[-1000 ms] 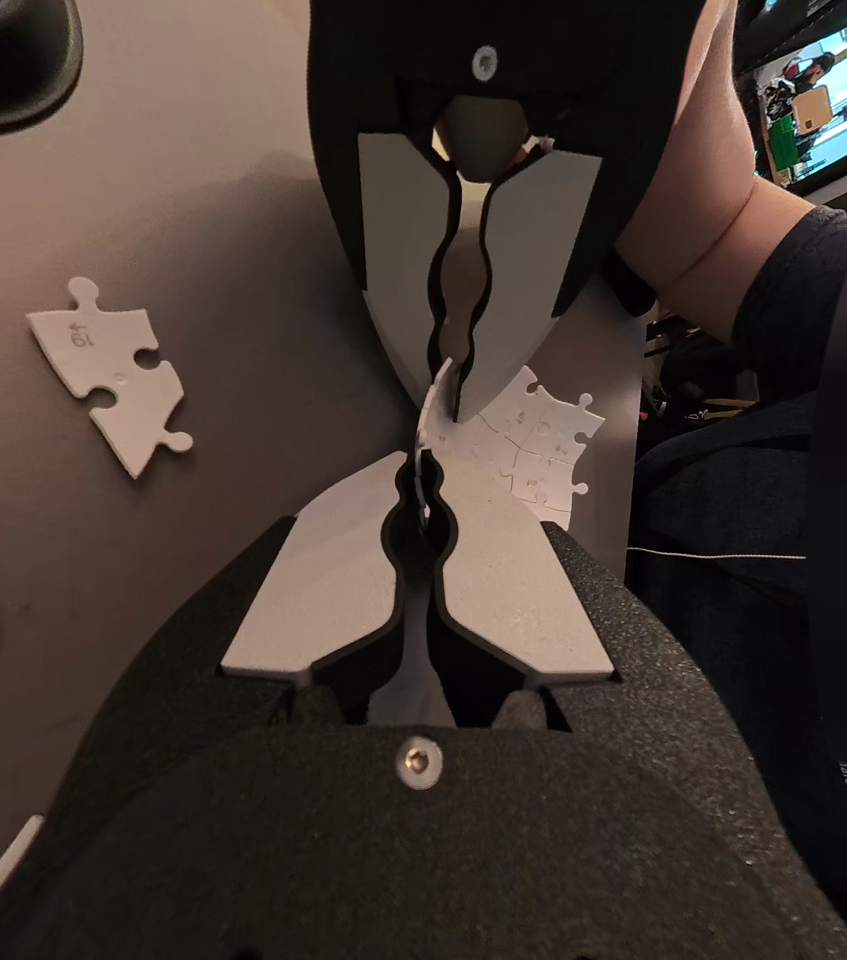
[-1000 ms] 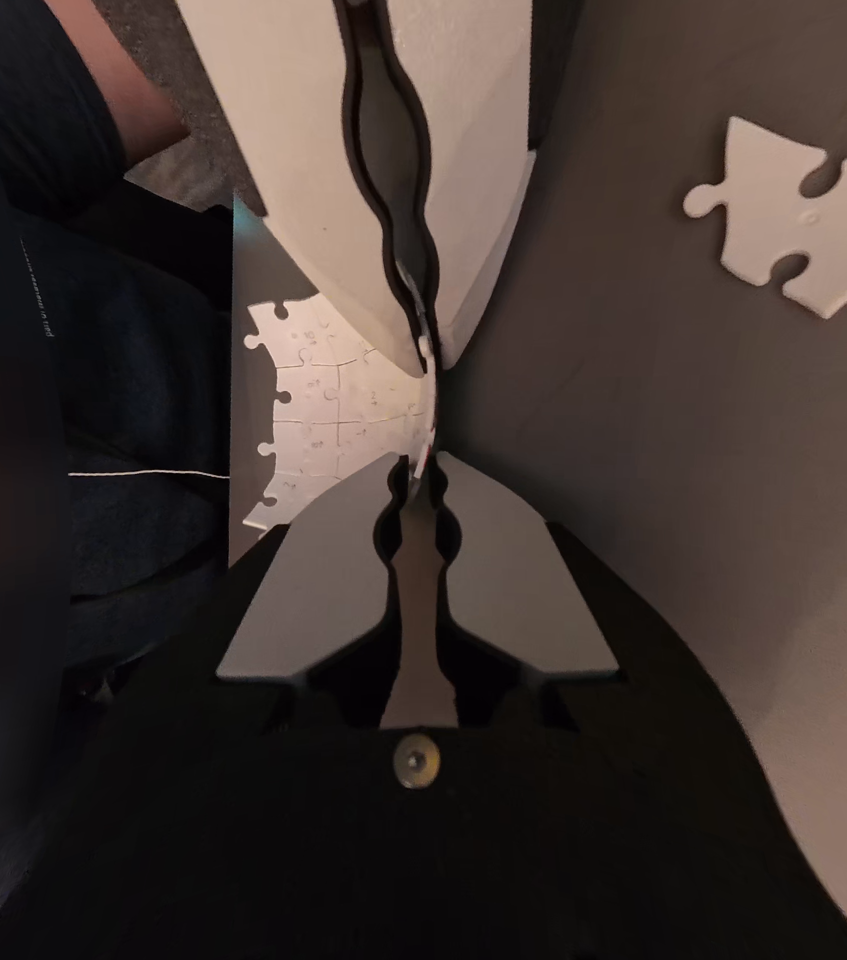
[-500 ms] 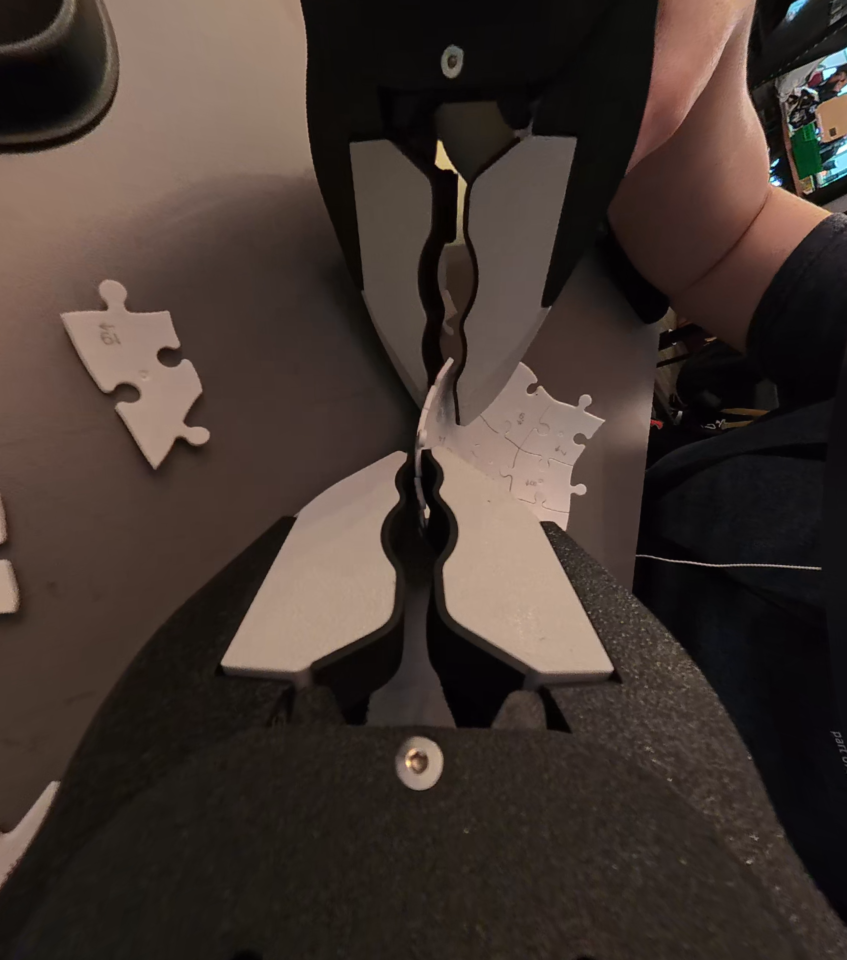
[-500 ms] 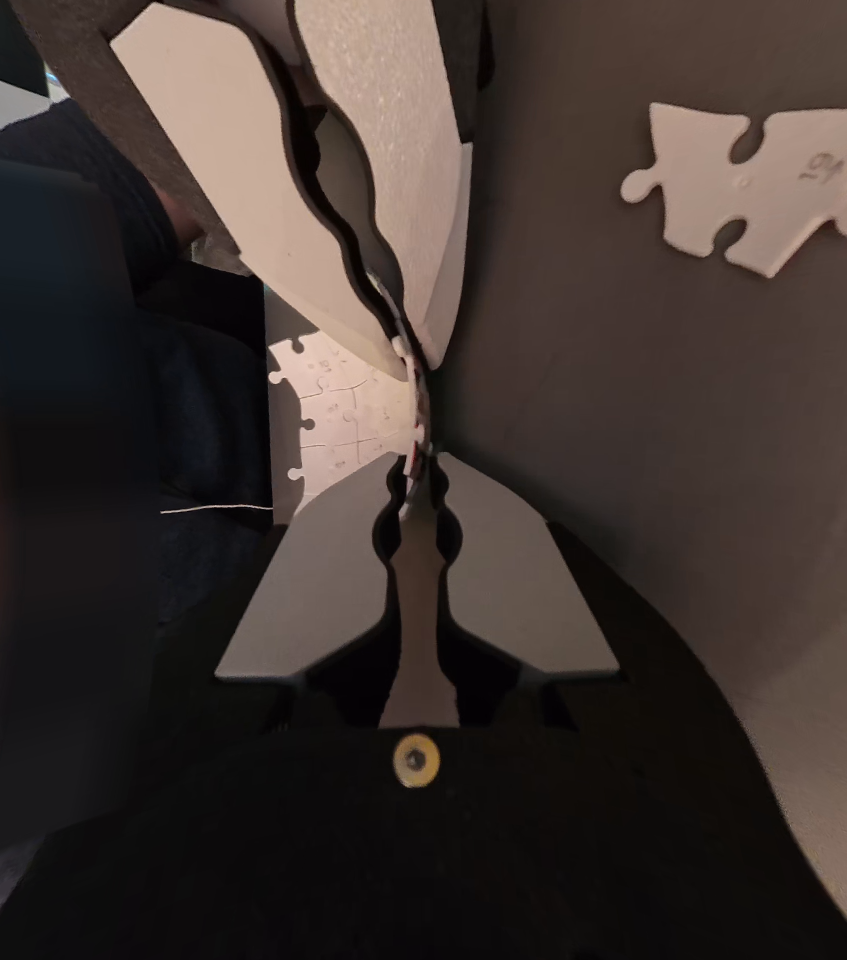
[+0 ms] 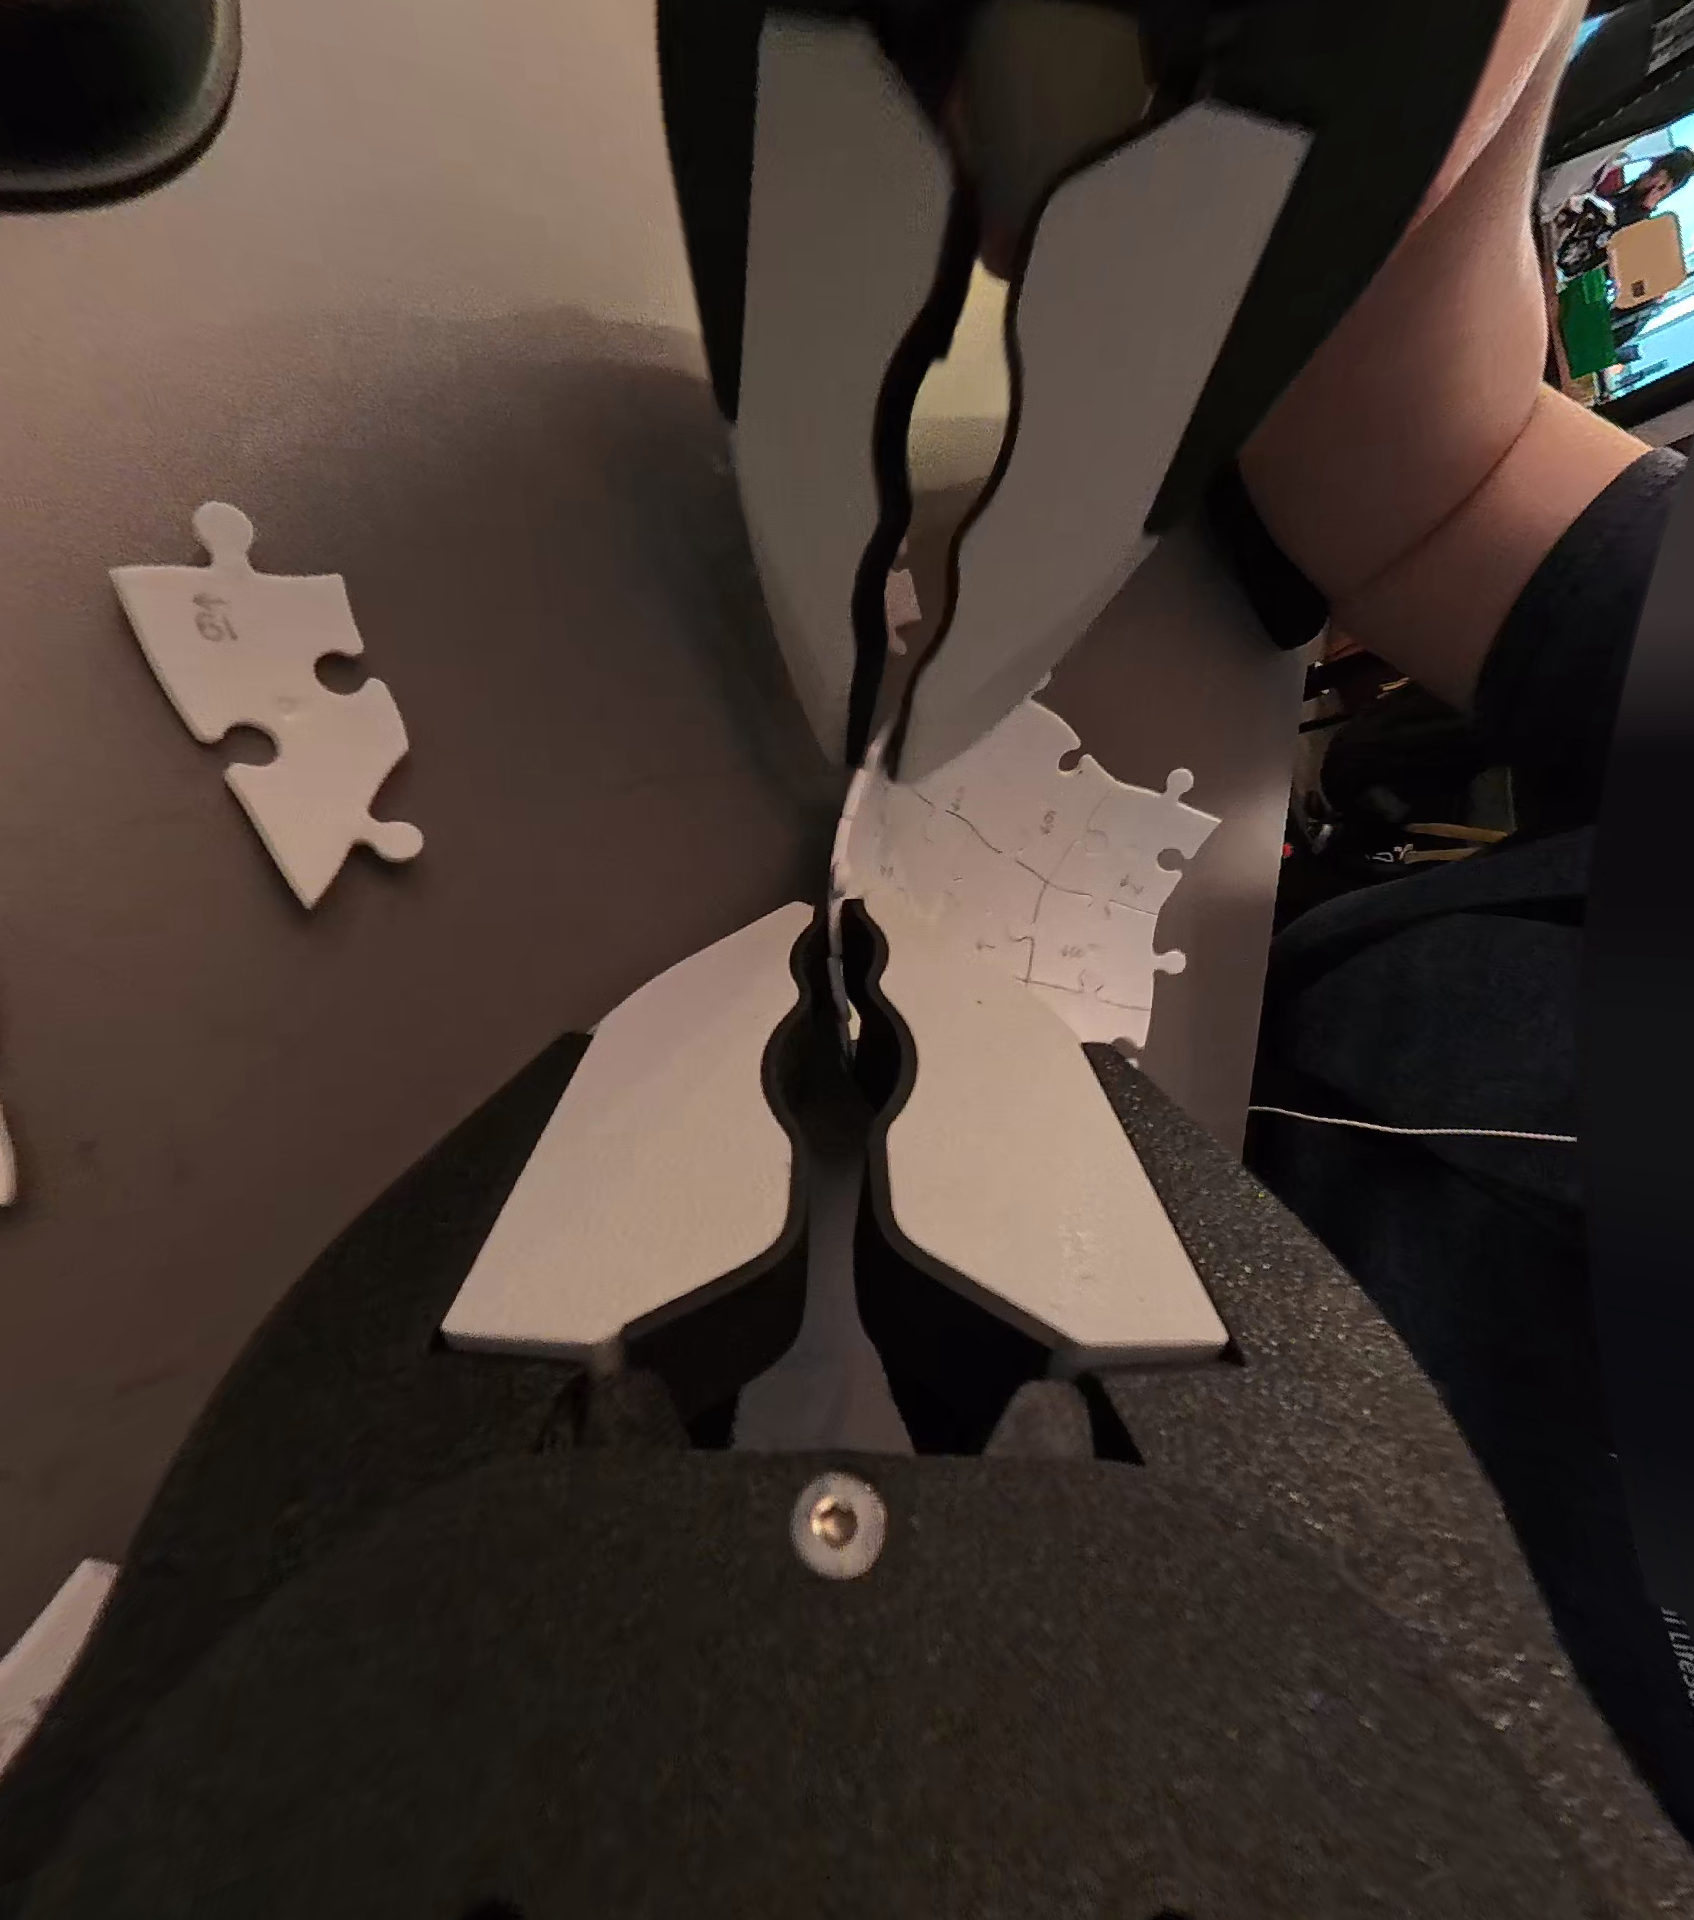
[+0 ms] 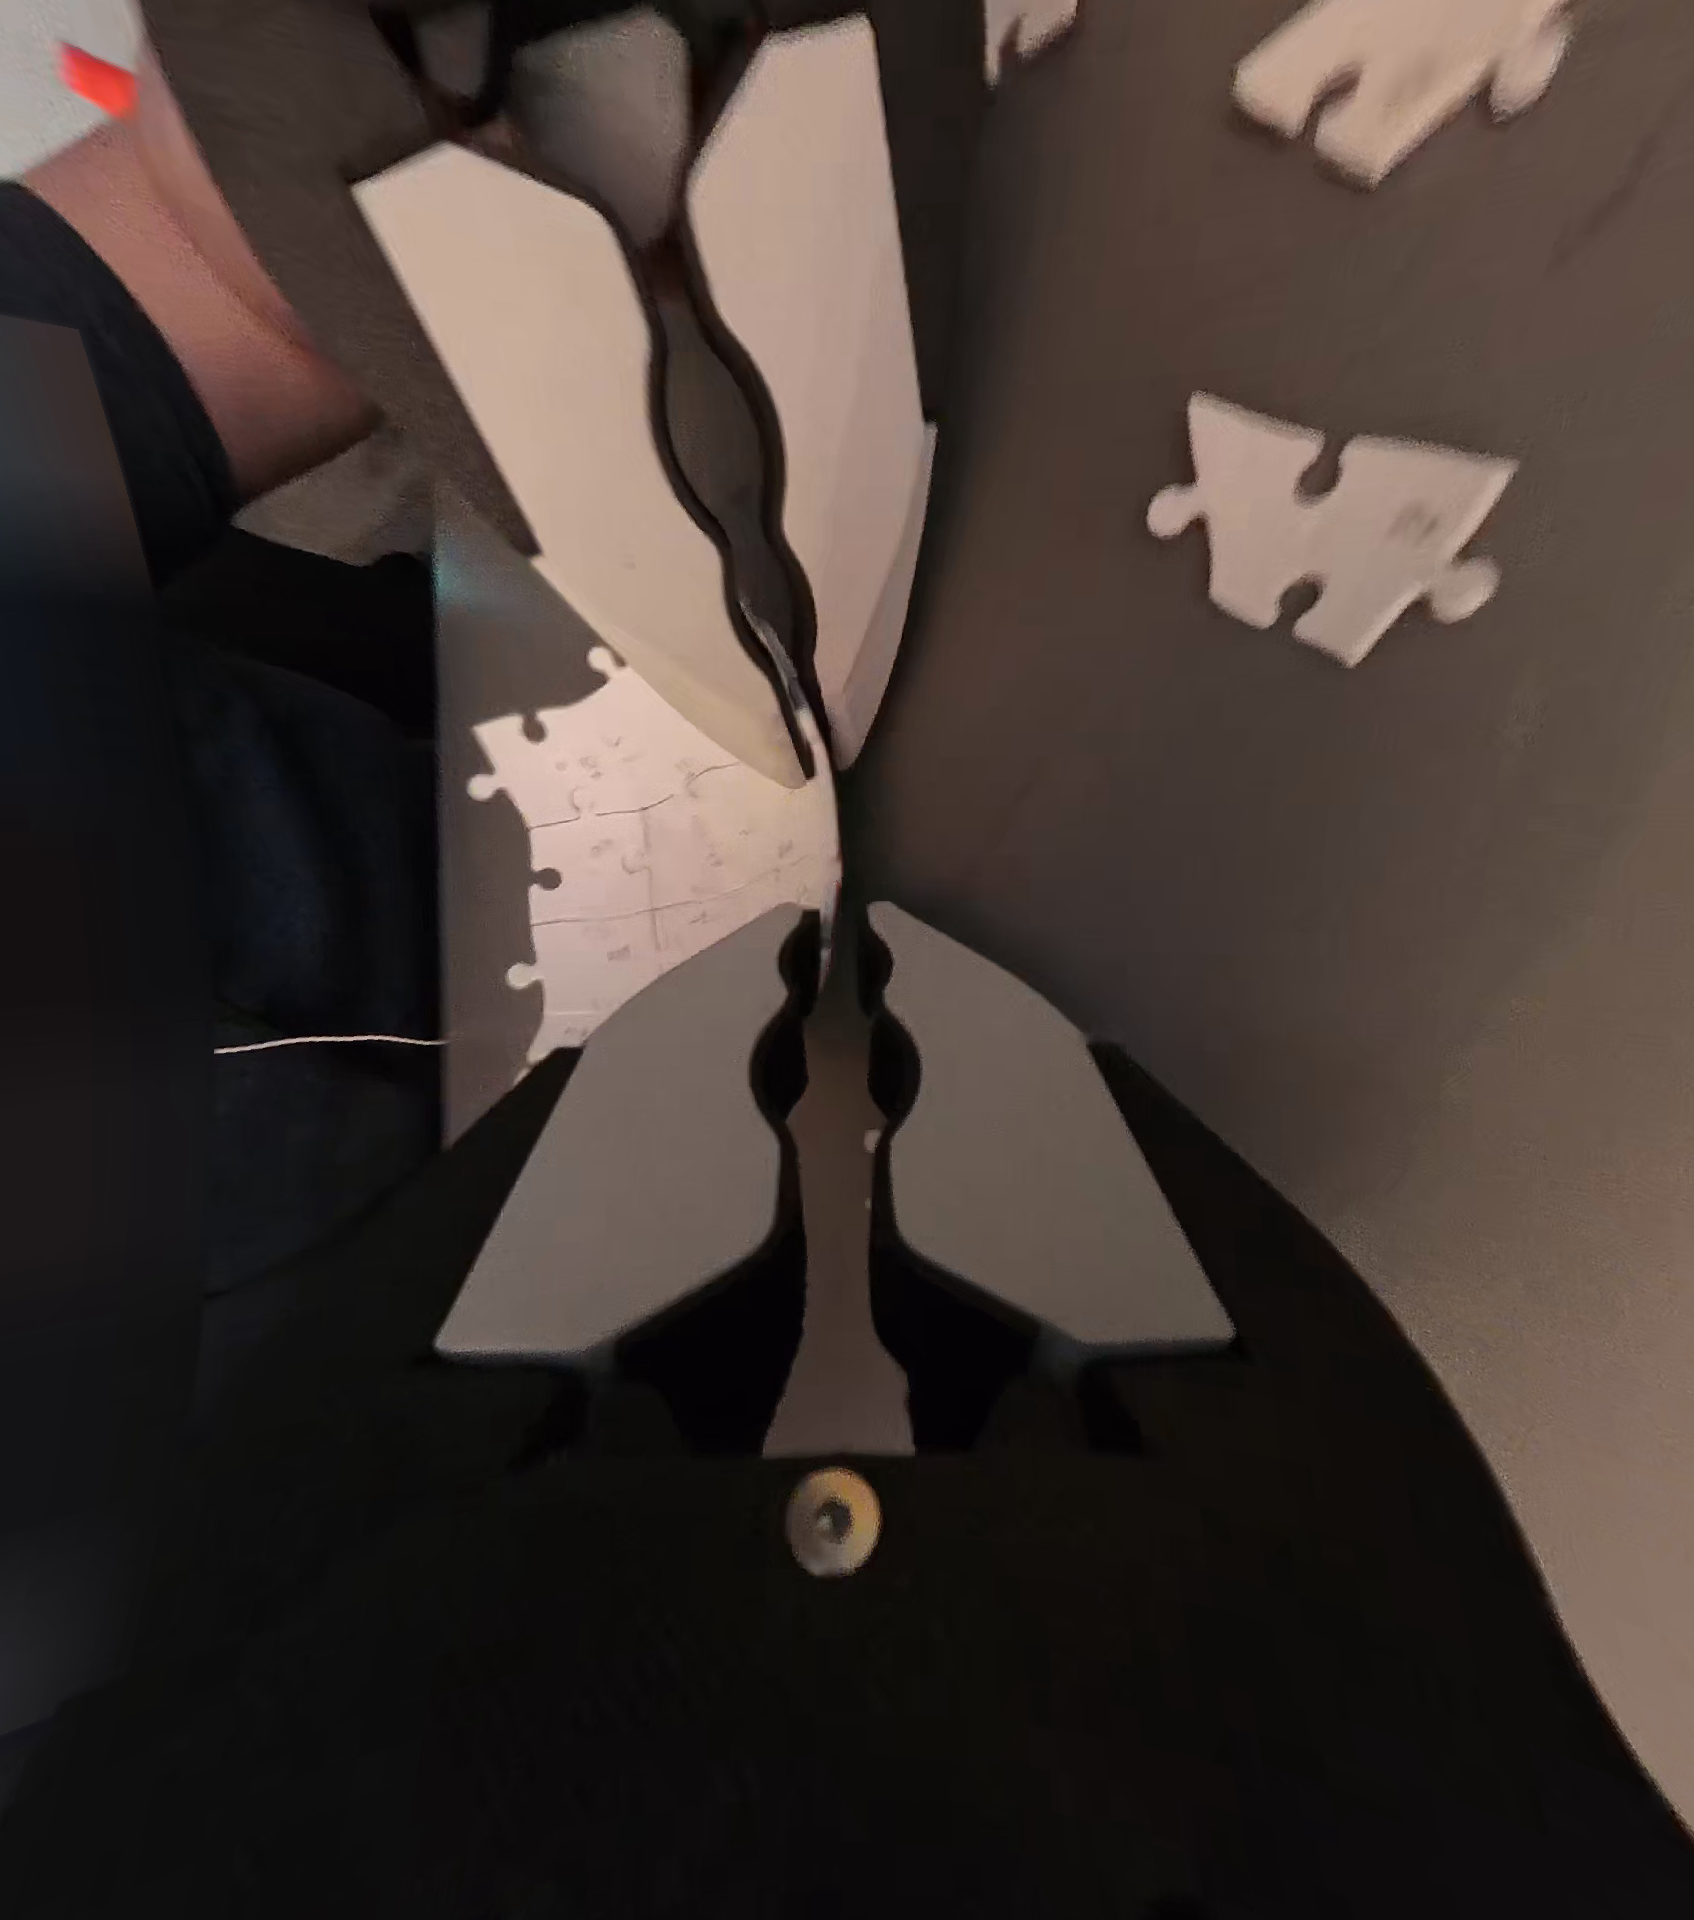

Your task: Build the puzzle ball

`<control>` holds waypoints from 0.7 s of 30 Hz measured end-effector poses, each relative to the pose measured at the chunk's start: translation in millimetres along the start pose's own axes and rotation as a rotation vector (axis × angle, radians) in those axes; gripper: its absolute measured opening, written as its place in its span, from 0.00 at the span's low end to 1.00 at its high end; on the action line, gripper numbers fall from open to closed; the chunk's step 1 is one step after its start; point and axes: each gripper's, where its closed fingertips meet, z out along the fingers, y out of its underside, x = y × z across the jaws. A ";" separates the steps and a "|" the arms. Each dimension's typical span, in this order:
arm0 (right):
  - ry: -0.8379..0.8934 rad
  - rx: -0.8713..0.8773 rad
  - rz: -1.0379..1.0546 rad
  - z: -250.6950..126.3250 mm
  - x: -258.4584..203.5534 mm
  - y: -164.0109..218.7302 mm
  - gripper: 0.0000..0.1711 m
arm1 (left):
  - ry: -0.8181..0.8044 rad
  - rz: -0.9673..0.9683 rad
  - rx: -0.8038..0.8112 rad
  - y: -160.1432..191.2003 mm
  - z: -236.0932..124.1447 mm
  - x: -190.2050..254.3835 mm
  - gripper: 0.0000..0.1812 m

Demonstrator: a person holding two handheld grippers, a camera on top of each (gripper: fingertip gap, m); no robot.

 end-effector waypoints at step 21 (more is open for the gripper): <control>0.208 -0.121 -0.217 10.6 3.8 3.2 0.01 | -0.089 -0.030 0.042 -7.5 -13.2 -12.3 0.13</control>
